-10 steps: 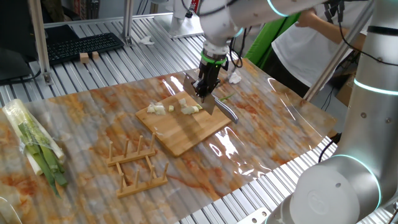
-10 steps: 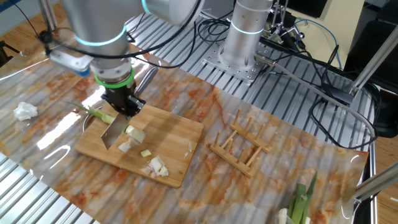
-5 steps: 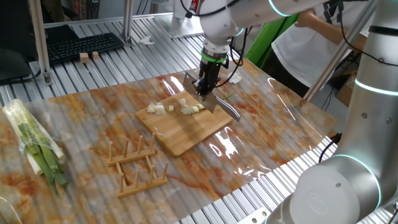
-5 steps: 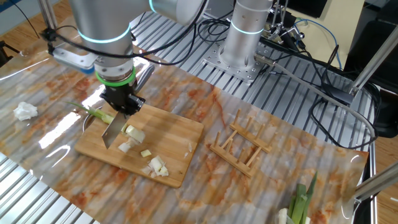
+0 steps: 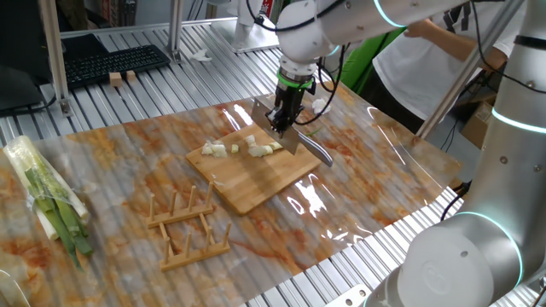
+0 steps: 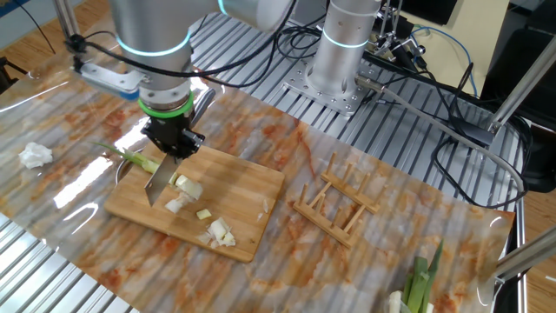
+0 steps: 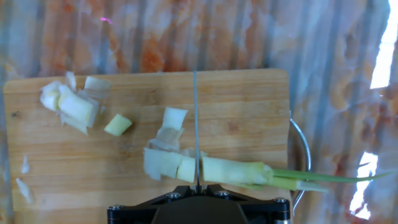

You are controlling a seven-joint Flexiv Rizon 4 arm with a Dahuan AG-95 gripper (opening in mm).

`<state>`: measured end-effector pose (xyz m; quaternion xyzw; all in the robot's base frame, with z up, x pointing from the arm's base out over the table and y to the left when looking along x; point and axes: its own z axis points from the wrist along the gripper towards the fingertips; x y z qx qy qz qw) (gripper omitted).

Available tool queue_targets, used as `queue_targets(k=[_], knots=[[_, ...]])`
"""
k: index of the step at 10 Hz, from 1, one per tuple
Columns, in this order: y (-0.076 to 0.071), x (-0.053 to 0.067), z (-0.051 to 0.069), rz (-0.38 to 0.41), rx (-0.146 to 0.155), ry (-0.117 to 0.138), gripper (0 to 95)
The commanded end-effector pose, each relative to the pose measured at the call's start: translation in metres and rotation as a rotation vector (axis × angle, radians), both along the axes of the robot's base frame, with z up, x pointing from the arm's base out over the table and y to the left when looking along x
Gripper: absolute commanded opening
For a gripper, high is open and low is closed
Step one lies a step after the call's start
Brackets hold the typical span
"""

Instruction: Chop the scallions

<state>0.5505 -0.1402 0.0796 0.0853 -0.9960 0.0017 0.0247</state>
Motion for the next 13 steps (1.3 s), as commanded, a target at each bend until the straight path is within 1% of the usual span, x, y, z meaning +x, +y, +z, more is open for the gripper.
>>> queue_targets(k=[1, 2, 3, 4, 5, 6, 8, 11, 12, 13], knots=[[0.004, -0.001, 0.000, -0.007, -0.011, 0.001, 0.0], [0.014, 0.002, -0.001, -0.020, -0.017, 0.006, 0.0], [0.014, 0.002, -0.001, -0.056, -0.019, 0.016, 0.0], [0.014, 0.002, -0.001, -0.085, -0.030, 0.014, 0.0], [0.014, 0.002, -0.001, -0.132, -0.036, 0.014, 0.0], [0.014, 0.002, -0.001, -0.172, -0.033, 0.018, 0.0], [0.014, 0.002, -0.001, -0.217, -0.040, 0.026, 0.0], [0.014, 0.002, -0.001, -0.221, -0.042, 0.027, 0.0], [0.013, 0.002, -0.001, -0.202, -0.052, 0.024, 0.0], [0.007, 0.001, -0.001, -0.188, -0.053, 0.021, 0.0]])
